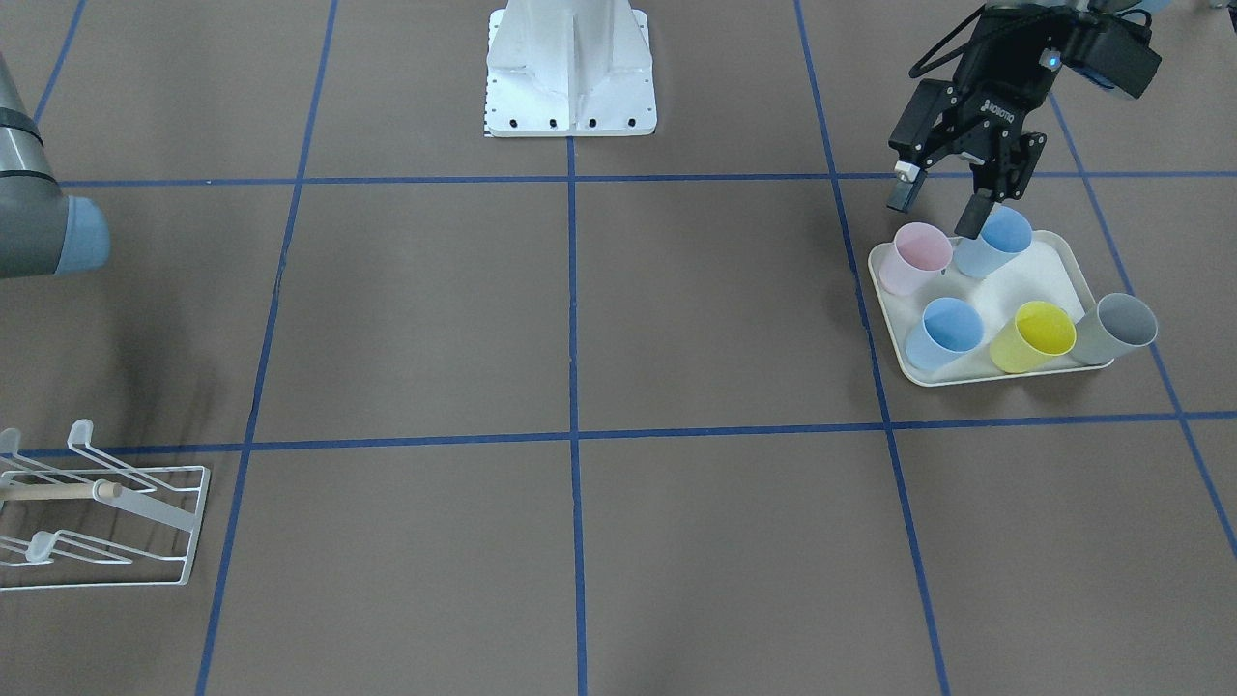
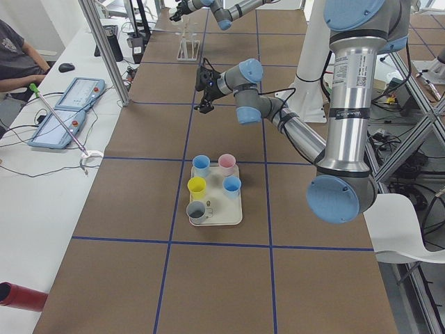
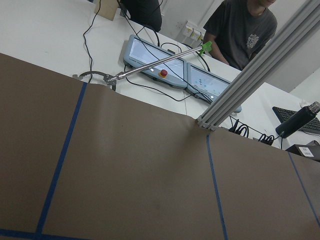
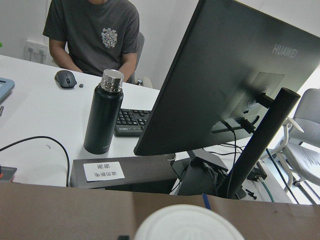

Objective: Transfer IKEA cup to right arm and place on rack

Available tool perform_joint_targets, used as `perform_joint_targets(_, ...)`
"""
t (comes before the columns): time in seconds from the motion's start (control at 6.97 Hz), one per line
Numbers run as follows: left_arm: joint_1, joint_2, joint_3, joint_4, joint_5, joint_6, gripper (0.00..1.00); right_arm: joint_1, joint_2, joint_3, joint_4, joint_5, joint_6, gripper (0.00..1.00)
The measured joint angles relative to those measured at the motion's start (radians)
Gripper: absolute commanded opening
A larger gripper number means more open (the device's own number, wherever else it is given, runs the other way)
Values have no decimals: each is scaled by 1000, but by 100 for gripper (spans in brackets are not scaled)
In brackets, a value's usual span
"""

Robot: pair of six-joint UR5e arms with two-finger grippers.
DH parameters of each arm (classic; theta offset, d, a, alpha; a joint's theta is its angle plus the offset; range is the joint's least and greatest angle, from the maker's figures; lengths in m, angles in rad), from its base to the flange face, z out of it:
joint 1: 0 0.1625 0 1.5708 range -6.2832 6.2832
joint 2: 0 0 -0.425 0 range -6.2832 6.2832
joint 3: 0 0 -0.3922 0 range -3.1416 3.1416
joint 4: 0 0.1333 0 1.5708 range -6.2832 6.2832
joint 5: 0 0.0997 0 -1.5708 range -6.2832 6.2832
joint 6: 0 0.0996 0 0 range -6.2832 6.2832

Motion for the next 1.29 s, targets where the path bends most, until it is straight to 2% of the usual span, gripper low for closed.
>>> perform_joint_targets(0.72,-2,0,1,0,-1,0,100,-21,-12,-6,0,0,-1,6)
perform_joint_targets(0.86,-2,0,1,0,-1,0,100,-23,-15,-9,0,0,-1,27)
perform_joint_targets(1.0,-2,0,1,0,0,0,100,-25,-18,-12,0,0,-3,80)
perform_joint_targets(1.15,-2,-1,1,0,0,-1,100,-27,-19,-13,0,0,-3,99)
perform_joint_targets(1.29,-2,-1,0,0,0,0,100,-28,-19,-12,0,-1,-3,100)
